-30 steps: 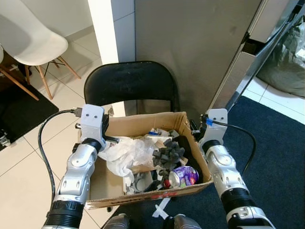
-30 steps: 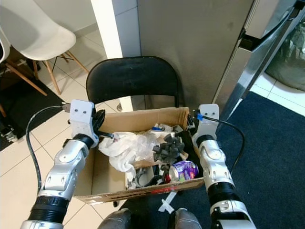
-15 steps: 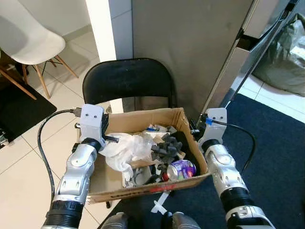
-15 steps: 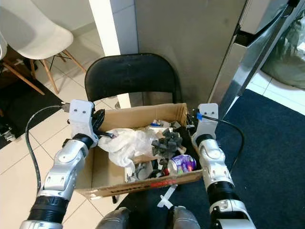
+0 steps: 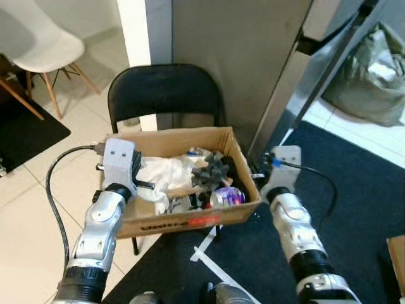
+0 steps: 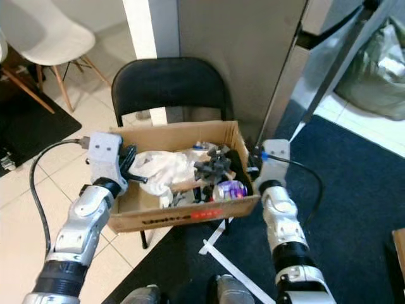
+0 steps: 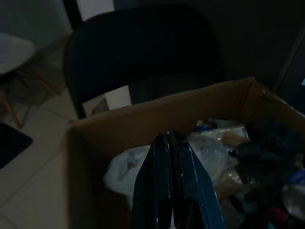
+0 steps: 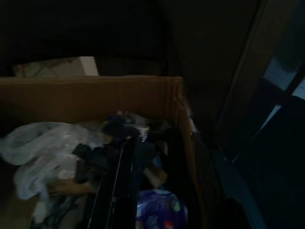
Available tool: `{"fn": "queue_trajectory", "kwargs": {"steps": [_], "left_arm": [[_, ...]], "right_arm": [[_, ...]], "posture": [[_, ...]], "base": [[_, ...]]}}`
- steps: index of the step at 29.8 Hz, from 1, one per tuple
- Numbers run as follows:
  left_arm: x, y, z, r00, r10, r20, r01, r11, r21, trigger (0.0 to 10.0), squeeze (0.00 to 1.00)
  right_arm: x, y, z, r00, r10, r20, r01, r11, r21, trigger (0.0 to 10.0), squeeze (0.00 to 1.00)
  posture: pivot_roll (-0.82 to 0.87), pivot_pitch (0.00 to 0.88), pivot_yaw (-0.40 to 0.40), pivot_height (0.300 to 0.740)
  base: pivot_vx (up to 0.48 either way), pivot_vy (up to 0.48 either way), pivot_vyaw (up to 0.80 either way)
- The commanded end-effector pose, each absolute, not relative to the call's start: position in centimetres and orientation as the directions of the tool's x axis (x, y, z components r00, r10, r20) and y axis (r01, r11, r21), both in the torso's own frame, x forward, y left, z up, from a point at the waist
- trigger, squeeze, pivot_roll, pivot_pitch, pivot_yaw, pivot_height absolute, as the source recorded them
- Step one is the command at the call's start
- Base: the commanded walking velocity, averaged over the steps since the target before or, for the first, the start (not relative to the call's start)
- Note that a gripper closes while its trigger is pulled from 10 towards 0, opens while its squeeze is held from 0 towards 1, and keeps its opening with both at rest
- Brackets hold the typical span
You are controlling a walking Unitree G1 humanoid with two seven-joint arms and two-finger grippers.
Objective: Picking trash to rubbish bin
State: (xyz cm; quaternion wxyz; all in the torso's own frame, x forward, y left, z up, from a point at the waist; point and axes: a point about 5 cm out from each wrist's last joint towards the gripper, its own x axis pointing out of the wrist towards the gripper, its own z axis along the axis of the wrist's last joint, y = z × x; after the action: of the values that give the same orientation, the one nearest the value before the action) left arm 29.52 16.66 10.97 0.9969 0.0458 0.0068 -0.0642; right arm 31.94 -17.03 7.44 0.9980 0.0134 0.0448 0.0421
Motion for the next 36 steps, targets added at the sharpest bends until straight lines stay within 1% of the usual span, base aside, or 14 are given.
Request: {"fn": "queue_trajectory", "kwargs": {"steps": [1, 8, 10, 28, 30, 36], "left_arm": [[29.5, 16.7, 10.7, 0.992, -0.122, -0.03, 0.124, 0.988, 0.087, 10.0, 0.0], [29.5, 16.8, 10.7, 0.993, -0.113, -0.026, 0.115, 0.989, 0.09, 10.0, 0.0], [29.5, 16.8, 10.7, 0.993, -0.112, -0.025, 0.114, 0.989, 0.089, 10.0, 0.0], [29.5, 16.7, 10.6, 0.993, -0.116, -0.036, 0.119, 0.988, 0.103, 10.0, 0.0], [29.4, 16.9, 10.3, 0.992, -0.114, -0.05, 0.119, 0.986, 0.114, 10.0, 0.0], [29.3, 17.2, 10.0, 0.993, -0.096, -0.069, 0.104, 0.987, 0.121, 10.0, 0.0]], "right_arm": [[31.9, -17.3, 7.4, 0.992, 0.082, -0.095, -0.08, 0.996, 0.027, 10.0, 0.0], [31.9, -17.3, 7.4, 0.993, 0.073, -0.089, -0.069, 0.997, 0.046, 10.0, 0.0], [32.0, -17.3, 7.4, 0.994, 0.069, -0.089, -0.065, 0.997, 0.048, 10.0, 0.0], [32.0, -17.9, 7.3, 0.994, 0.034, -0.107, -0.032, 0.999, 0.026, 10.0, 0.0], [32.0, -18.7, 6.7, 0.987, -0.044, -0.155, 0.041, 0.999, -0.022, 10.0, 0.0], [31.8, -19.1, 6.3, 0.98, -0.079, -0.181, 0.072, 0.996, -0.046, 10.0, 0.0]], "posture": [[0.06, 0.043, -0.026, 0.74], [0.06, 0.045, -0.027, 0.74], [0.06, 0.045, -0.027, 0.74], [0.07, 0.051, -0.029, 0.74], [0.07, 0.055, -0.027, 0.74], [0.06, 0.058, -0.027, 0.74]], "base": [[0.0, 0.0, 0.0], [0.0, 0.0, 0.0], [0.0, 0.0, -0.54], [0.0, 0.0, -0.78], [0.0, 0.0, -0.8], [0.0, 0.0, -0.8]]}}
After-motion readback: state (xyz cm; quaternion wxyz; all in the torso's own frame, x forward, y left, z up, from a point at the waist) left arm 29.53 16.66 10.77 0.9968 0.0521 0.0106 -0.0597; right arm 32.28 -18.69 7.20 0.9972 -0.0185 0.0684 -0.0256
